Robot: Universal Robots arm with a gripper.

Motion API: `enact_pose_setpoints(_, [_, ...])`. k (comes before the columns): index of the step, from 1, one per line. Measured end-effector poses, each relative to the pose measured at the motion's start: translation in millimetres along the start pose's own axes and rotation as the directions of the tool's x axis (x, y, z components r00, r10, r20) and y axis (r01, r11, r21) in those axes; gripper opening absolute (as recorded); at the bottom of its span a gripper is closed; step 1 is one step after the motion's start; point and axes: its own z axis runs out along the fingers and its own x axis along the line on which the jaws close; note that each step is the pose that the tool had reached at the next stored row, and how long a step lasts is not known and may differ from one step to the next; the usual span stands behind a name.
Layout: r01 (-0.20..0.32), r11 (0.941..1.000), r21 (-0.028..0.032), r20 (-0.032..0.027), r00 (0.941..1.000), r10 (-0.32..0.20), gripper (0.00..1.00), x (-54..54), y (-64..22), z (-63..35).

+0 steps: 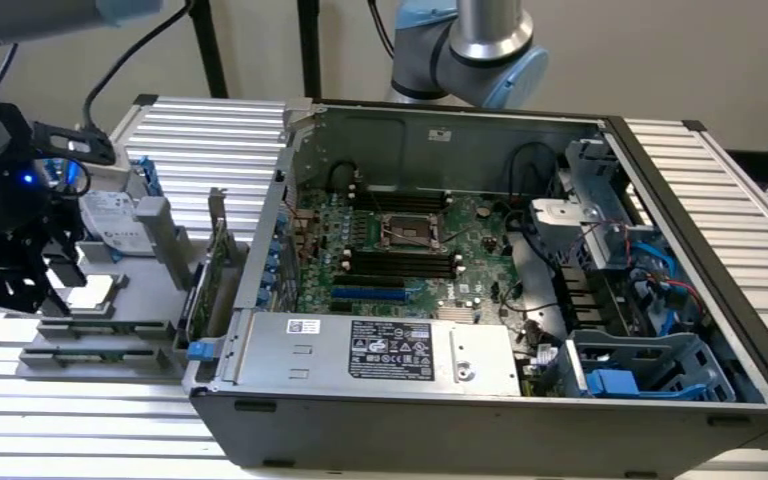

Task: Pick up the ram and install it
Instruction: 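Pick up the ram and move it above insertion slot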

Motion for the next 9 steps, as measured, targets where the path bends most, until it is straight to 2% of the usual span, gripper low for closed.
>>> enact_pose_setpoints(9, [0.015,0.9999,-0.0002,-0.0008,0.9999,-0.015,0.42,7.5,-2.6,16.3])
